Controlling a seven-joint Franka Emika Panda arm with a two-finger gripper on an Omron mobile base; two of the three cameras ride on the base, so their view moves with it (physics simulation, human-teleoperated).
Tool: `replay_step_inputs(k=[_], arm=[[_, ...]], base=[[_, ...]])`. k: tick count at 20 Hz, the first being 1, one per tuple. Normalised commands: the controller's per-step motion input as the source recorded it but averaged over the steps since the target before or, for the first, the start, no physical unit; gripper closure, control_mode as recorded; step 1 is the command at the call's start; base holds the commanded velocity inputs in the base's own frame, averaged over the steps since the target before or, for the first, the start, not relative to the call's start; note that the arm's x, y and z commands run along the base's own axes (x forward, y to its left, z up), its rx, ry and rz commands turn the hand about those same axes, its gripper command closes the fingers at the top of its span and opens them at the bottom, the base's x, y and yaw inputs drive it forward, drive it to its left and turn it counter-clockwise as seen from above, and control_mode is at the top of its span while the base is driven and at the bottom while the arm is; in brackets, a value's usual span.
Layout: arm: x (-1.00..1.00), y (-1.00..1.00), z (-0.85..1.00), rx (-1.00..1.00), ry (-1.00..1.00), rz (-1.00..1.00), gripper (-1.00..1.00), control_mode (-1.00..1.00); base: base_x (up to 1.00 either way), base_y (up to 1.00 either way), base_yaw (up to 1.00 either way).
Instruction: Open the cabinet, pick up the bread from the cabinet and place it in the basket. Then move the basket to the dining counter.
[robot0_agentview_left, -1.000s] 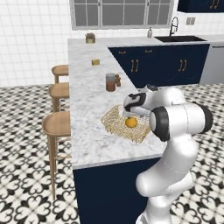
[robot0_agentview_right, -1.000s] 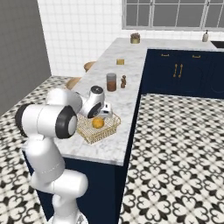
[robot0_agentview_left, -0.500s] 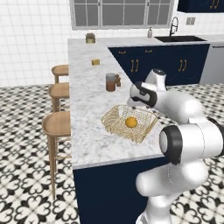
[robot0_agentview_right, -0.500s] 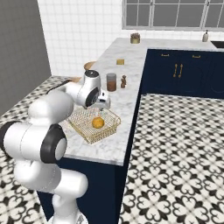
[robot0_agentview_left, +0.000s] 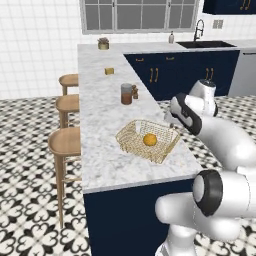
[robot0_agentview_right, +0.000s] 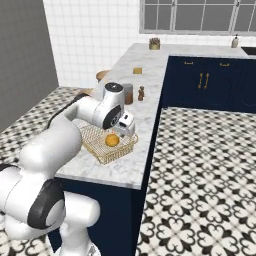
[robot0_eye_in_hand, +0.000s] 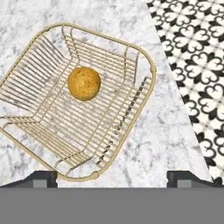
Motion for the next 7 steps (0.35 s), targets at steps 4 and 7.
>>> replay_step_inputs(k=[4, 7], arm=[[-0.70, -0.21, -0.01, 0.17, 0.00, -0.28, -1.00, -1.00], [-0.42, -0.04, -0.03, 0.20, 0.00, -0.22, -1.00, -1.00]], base=[[0.00, 0.00, 0.00], [0.00, 0.00, 0.00]])
